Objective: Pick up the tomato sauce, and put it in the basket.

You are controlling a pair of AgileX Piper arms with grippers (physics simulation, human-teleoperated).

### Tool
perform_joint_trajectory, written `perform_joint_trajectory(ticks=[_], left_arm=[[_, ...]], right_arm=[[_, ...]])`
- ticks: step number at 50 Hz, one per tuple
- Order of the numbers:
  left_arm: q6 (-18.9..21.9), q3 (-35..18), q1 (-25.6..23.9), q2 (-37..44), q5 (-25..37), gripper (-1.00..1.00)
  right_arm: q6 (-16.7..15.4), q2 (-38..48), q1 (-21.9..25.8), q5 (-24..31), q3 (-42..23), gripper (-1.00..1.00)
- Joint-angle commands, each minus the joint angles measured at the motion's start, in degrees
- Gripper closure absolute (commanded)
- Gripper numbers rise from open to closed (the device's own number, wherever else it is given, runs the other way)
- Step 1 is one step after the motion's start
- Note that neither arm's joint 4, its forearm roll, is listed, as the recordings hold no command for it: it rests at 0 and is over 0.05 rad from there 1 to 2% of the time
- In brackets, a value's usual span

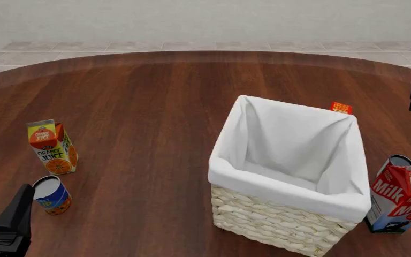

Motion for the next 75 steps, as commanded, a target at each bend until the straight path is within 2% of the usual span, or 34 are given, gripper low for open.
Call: perform_joint_trajectory(ticks=[1, 32, 75], left_arm=[[0.00, 0.01, 0.00, 0.00, -0.01, -1.00], [0.00, 0.01, 0.01, 0.00, -0.01, -1.00], [0.01, 0.01, -0.02, 0.01, 0.00, -1.00]], right_arm=[[-0.40, 1.92, -0.78, -1.65, 0.79, -1.00], [-0.32, 4.66, -1.18, -5.41, 5.21, -1.00], [-0.70, 9.47, -1.95, -9.09, 6.25, -1.00]])
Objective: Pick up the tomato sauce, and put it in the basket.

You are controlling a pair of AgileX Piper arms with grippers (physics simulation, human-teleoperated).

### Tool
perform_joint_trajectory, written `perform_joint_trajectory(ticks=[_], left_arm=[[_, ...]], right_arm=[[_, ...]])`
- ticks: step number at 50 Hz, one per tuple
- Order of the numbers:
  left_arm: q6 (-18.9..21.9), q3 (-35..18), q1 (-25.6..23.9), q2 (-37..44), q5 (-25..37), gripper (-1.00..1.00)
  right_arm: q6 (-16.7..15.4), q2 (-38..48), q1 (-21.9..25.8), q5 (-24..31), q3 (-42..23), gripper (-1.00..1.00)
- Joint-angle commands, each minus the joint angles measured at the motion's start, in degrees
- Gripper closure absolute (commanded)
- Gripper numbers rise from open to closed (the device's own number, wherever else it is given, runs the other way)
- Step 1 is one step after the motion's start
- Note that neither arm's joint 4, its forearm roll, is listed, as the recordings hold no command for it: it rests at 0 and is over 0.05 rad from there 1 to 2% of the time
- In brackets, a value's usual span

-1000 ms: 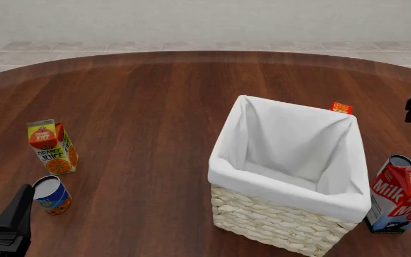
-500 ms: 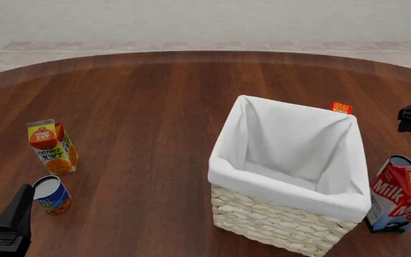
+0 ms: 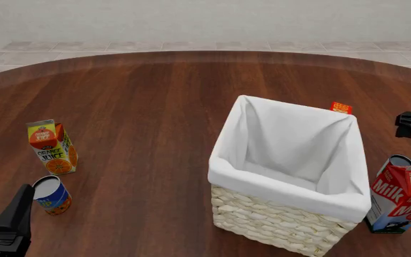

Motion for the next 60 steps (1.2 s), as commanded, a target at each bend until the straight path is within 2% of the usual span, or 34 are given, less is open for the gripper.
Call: perform_joint_trajectory(ticks=[1, 25, 35, 52, 60], left_arm=[[0.01, 0.00, 0.00, -0.01, -0.01, -1.00], [0.00, 0.00, 0.00, -0.01, -0.01, -1.00], [0.01, 0.00, -0.02, 0.00, 0.00, -1.00], [0.00, 0.00, 0.00, 0.00, 0.00, -1.00], [0.00, 0.00, 0.00, 0.00, 0.00, -1.00]], right_arm=[[-0.07, 1.39, -0.28, -1.18, 0.54, -1.00], [-0.91, 3.57, -1.06, -2.40, 2.02, -1.00], [-0.19, 4.40, -0.22, -2.97, 3.31, -1.00], [-1.23, 5.75, -1.52, -3.86, 4.20, -1.00], [-0.29, 6.77, -0.75, -5.77, 5.69, -1.00]])
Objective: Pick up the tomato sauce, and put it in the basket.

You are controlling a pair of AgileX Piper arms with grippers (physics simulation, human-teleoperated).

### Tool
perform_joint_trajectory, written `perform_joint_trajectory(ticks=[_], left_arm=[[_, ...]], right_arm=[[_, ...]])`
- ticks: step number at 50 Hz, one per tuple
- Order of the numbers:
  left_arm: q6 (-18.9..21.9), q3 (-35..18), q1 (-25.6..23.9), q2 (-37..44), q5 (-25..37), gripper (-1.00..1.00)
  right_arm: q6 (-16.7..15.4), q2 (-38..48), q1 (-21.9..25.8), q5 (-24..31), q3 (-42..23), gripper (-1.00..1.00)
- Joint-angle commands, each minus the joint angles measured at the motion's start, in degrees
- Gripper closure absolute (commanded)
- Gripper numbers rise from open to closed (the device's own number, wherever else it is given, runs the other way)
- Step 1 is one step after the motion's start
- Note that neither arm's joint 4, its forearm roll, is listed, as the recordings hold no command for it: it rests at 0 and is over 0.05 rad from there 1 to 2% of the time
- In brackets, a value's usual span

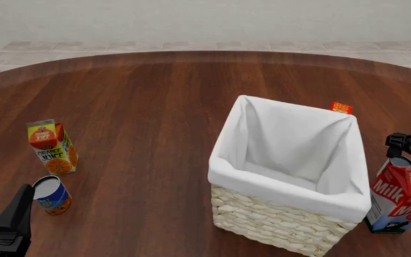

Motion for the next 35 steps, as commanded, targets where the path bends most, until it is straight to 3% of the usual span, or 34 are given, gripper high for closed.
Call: perform_joint_trajectory(ticks=[1, 35], left_arm=[[0.00, 0.00, 0.01, 0.01, 0.01, -1.00], [0.00, 0.00, 0.00, 0.00, 0.00, -1.00]], right_arm=[[0.10, 1.43, 0.06, -1.75, 1.52, -1.00], [-0.56, 4.29, 0.36, -3.88, 2.50, -1.00]])
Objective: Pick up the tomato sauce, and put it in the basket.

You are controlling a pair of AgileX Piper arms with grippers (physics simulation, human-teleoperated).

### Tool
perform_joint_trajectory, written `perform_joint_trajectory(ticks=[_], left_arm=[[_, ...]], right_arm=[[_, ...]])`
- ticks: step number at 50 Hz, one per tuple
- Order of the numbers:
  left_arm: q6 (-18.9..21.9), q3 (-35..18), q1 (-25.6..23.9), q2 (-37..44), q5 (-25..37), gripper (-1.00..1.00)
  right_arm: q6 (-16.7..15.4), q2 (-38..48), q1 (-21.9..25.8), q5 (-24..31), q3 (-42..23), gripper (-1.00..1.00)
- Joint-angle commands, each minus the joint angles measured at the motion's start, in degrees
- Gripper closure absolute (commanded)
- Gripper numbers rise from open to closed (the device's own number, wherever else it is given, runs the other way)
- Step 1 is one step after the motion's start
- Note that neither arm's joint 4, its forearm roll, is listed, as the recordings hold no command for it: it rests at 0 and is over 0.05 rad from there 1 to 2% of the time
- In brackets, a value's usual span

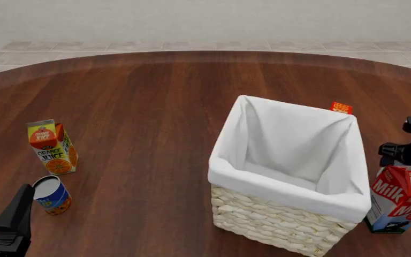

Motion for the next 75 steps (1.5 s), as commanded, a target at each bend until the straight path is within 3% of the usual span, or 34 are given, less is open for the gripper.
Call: perform_joint_trajectory(ticks=[1, 10, 11, 33, 75], left_arm=[[0.01, 0.00, -0.01, 0.00, 0.00, -1.00], [0.00, 0.00, 0.00, 0.01, 0.01, -1.00], [0.01, 0.00, 0.00, 0.00, 0.00, -1.00], [-0.01, 0.00, 0.00, 0.00, 0.00, -1.00], [0.00, 0.00, -0.01, 0.00, 0.00, -1.00]], right_arm=[[-0.09, 1.20, 0.02, -1.06, 0.36, -1.00], [-0.15, 1.47, 0.46, -1.24, 0.16, -1.00], [-0.21, 1.36, 0.28, -1.25, 0.06, 1.00], [1.02, -4.67, 1.75, 1.64, 1.10, 1.00], [1.81, -25.90, 5.27, 18.25, -5.66, 1.00]])
